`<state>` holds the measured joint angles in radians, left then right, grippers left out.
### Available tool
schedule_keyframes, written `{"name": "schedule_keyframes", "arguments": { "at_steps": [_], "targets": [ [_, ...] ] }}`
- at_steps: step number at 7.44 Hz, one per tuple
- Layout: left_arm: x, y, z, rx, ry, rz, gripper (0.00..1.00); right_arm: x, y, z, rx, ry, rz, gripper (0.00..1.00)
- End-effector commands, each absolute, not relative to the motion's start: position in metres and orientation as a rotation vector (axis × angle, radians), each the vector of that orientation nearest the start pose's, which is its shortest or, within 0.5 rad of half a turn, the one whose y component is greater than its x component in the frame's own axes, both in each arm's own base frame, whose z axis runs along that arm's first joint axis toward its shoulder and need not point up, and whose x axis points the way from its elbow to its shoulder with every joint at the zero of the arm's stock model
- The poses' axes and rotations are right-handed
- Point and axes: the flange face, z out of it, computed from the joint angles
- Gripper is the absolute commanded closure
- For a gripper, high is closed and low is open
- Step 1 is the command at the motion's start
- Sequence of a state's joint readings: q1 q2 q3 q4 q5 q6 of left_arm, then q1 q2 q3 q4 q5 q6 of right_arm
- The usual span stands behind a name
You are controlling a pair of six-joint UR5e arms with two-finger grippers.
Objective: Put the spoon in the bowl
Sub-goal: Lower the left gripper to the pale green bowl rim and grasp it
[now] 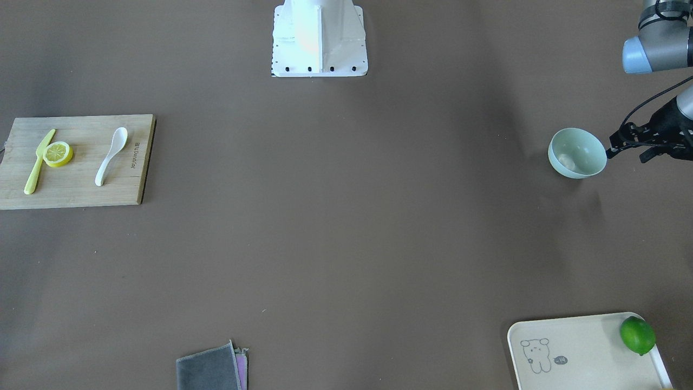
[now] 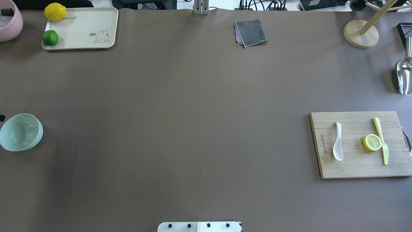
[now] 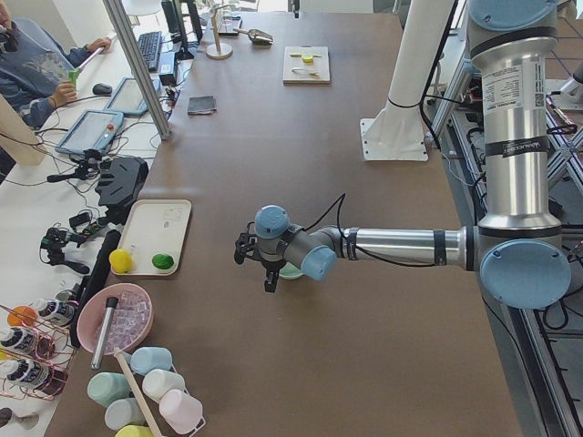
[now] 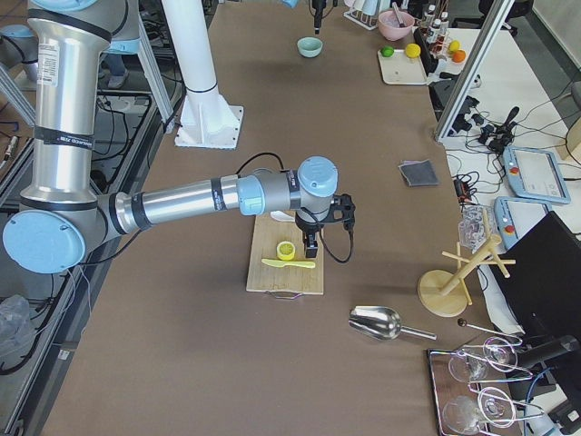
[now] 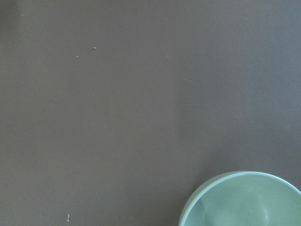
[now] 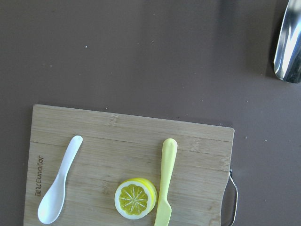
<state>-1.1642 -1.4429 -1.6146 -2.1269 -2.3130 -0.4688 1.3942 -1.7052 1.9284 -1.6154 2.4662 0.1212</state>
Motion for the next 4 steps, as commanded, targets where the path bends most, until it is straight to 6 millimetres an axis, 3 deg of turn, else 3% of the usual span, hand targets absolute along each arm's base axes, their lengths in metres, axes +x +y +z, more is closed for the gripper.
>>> {"name": "schedule_keyframes", "arguments": {
  "at_steps": [1,2,4],
  "targets": [
    [0.145,-0.442,0.641,0.106,0.817,0.165,0.18,-0.025,-0.436,0.539,0.031,-0.908,-0.139,0.0],
    [0.148,-0.44,0.642,0.105,0.817,0.176,0.22,-0.025,-0.436,0.539,0.03,-0.909,-0.137,0.0],
    [0.149,-0.432,0.644,0.122,0.828,0.191,0.42,-0.024,-0.43,0.526,0.034,-0.915,-0.115,0.0]
  ]
}}
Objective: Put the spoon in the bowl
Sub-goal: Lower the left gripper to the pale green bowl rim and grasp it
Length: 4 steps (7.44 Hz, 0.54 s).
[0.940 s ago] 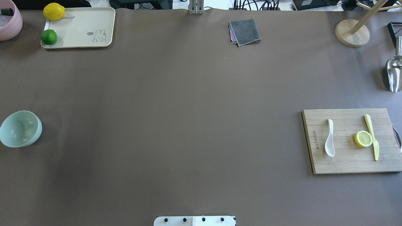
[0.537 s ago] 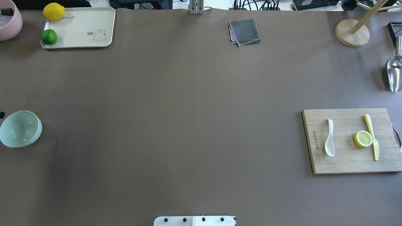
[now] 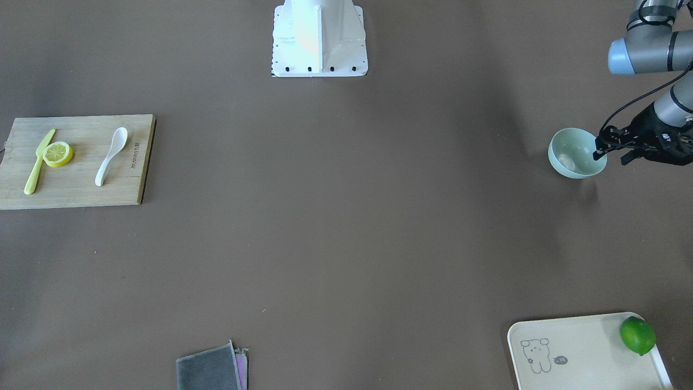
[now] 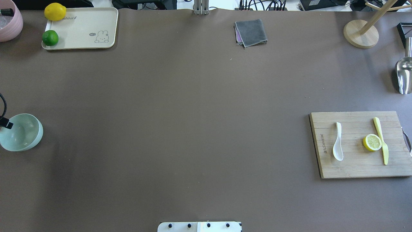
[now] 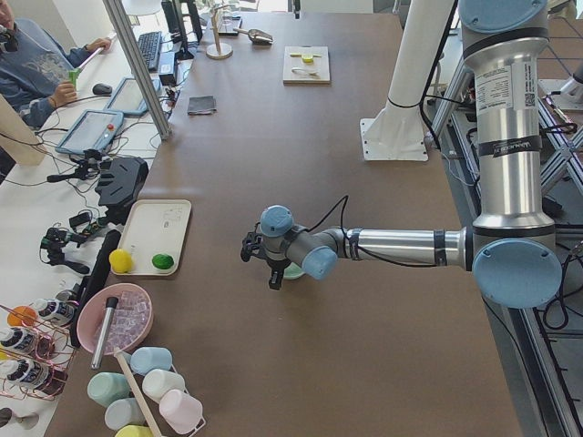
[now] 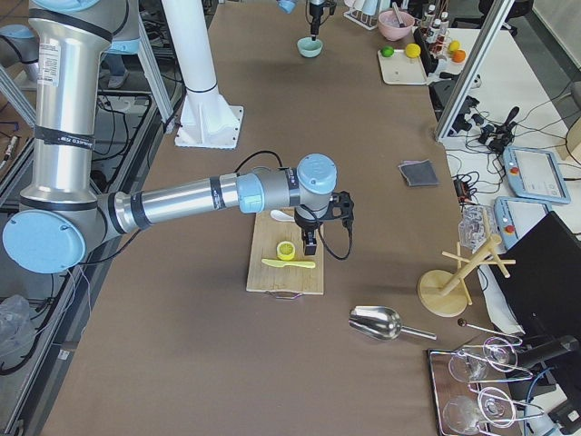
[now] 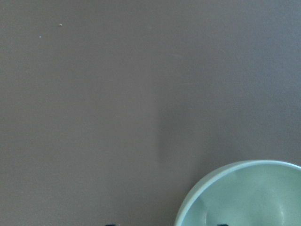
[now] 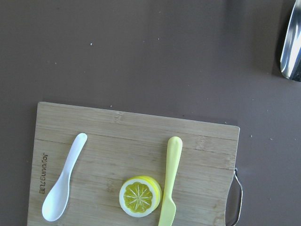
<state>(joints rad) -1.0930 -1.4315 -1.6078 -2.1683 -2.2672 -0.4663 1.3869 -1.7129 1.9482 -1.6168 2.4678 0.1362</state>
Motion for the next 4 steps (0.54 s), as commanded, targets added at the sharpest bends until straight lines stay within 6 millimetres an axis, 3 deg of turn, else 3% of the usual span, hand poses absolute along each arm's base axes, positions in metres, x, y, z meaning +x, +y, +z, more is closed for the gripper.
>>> {"name": "schedule_keyframes", "arguments": {
  "at_steps": [1,4],
  "targets": [
    [0.152,-0.43,0.646,0.118,0.828,0.199,0.49,-0.023,-0.426,0.526,0.03,-0.915,-0.108,0.0],
    [0.156,-0.428,0.656,0.114,0.829,0.206,0.5,-0.023,-0.426,0.527,0.029,-0.915,-0.107,0.0]
  ]
}}
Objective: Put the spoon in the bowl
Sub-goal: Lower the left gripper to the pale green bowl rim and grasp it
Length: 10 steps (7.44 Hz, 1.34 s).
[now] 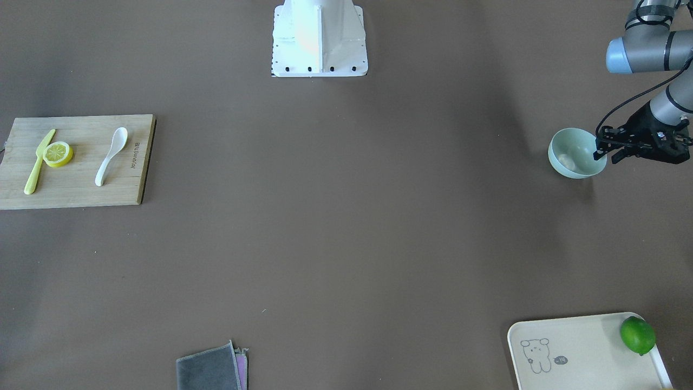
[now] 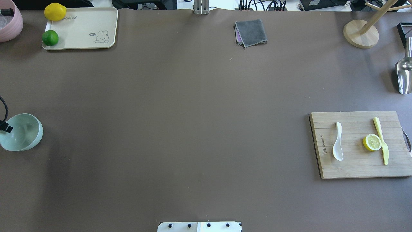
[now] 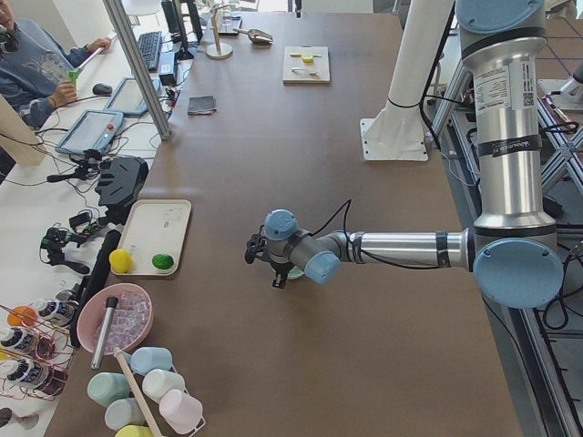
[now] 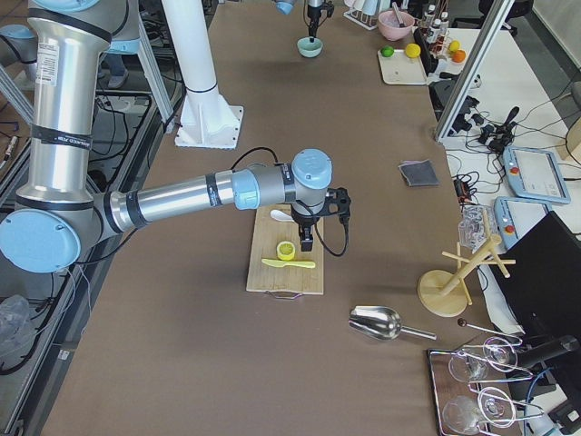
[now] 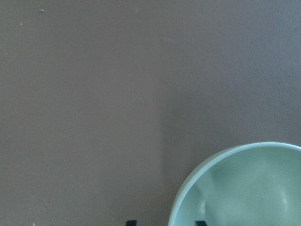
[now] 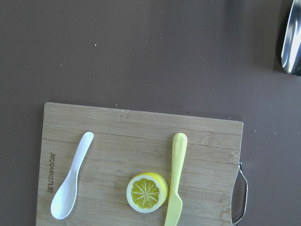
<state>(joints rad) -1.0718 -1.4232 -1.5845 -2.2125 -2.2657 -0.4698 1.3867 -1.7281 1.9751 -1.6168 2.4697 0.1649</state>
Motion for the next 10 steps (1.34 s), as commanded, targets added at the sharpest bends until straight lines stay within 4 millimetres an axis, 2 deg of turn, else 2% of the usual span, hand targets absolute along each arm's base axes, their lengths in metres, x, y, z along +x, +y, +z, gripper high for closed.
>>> {"name": "schedule_keyframes", "arguments": {
  "at_steps": [1,2,3,5,6,7,8,9,10],
  "targets": [
    [0.156,-0.428,0.656,0.115,0.83,0.205,0.64,-0.023,-0.426,0.526,0.03,-0.915,-0.108,0.0],
    [0.156,-0.429,0.657,0.114,0.83,0.204,0.9,-0.023,-0.426,0.526,0.03,-0.915,-0.108,0.0],
    [0.157,-0.43,0.652,0.12,0.835,0.205,1.0,-0.023,-0.426,0.527,0.029,-0.915,-0.107,0.0],
    [0.158,-0.433,0.646,0.131,0.838,0.209,1.0,-0.023,-0.426,0.526,0.029,-0.915,-0.107,0.0],
    [0.161,-0.436,0.617,0.16,0.866,0.22,1.0,-0.023,-0.428,0.525,0.032,-0.914,-0.108,0.0],
    [0.164,-0.44,0.578,0.168,0.904,0.183,1.0,-0.025,-0.43,0.522,0.023,-0.909,-0.082,0.0],
    [0.171,-0.448,0.536,0.169,0.929,0.132,1.0,-0.045,-0.438,0.505,-0.004,-0.91,-0.038,0.01],
    [0.189,-0.456,0.503,0.168,0.94,0.132,1.0,-0.07,-0.442,0.493,-0.013,-0.902,-0.025,0.01],
    [0.216,-0.468,0.467,0.16,0.98,0.098,1.0,-0.099,-0.441,0.489,0.007,-0.866,-0.002,0.02]
  ]
}}
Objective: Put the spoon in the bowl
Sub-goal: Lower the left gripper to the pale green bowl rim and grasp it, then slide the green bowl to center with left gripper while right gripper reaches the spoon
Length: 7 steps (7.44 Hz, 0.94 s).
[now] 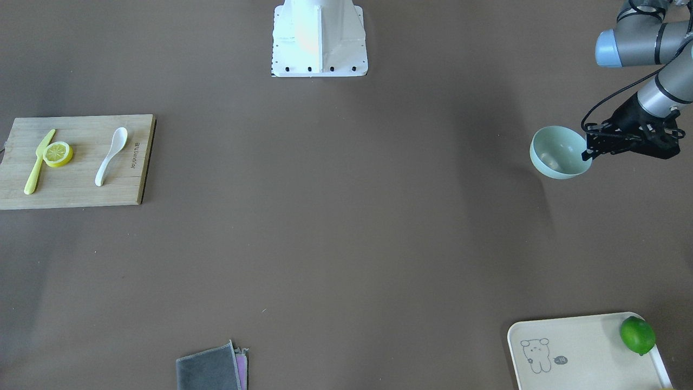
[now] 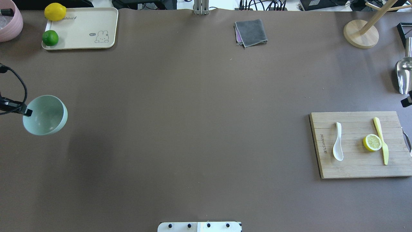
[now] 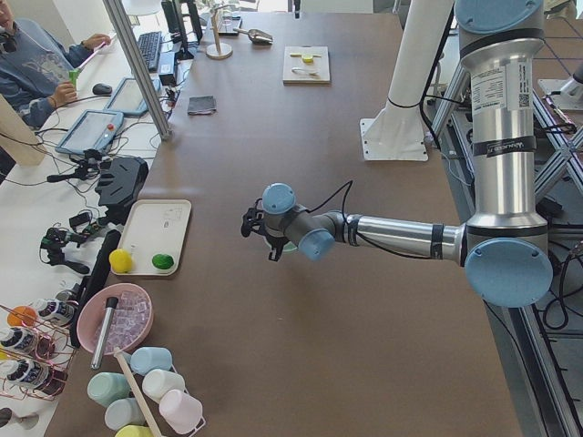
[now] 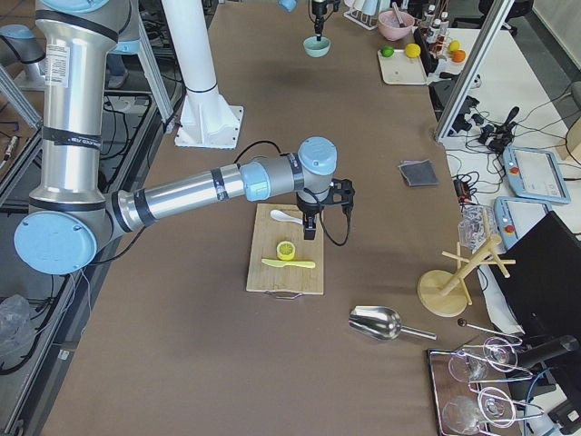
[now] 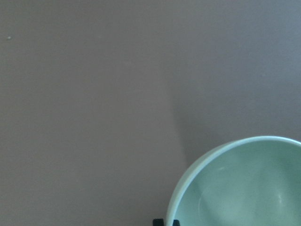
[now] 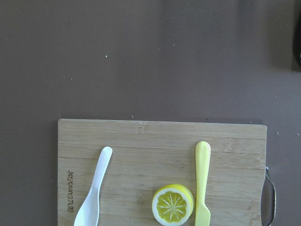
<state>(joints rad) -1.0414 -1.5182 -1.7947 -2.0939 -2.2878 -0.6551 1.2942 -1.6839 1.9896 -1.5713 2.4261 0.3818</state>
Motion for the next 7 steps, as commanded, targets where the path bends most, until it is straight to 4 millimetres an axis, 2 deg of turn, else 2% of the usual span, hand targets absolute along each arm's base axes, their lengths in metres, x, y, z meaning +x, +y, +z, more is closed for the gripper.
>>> {"name": "schedule_keyframes", "arguments": {
  "at_steps": [1,2,3,4,5,6,7],
  "targets": [
    [0.249,-0.474,0.438,0.128,0.999,0.078,1.0,-0.133,-0.436,0.483,0.001,-0.858,0.036,0.05],
    [0.275,-0.479,0.412,0.142,0.976,0.044,1.0,-0.157,-0.43,0.481,-0.002,-0.85,0.035,0.04],
    [0.312,-0.478,0.37,0.106,0.965,0.015,1.0,-0.172,-0.425,0.481,-0.004,-0.836,0.021,0.04],
    [0.342,-0.475,0.333,0.113,0.939,-0.011,1.0,-0.176,-0.421,0.487,0.01,-0.836,0.01,0.03],
    [0.379,-0.463,0.304,0.093,0.93,-0.046,1.0,-0.181,-0.418,0.492,0.0,-0.837,0.02,0.04],
    [0.411,-0.448,0.281,0.082,0.932,-0.069,1.0,-0.195,-0.413,0.494,-0.033,-0.825,0.05,0.07],
    [0.451,-0.425,0.256,0.075,0.928,-0.074,1.0,-0.214,-0.407,0.5,-0.041,-0.781,0.082,0.07]
  ]
}}
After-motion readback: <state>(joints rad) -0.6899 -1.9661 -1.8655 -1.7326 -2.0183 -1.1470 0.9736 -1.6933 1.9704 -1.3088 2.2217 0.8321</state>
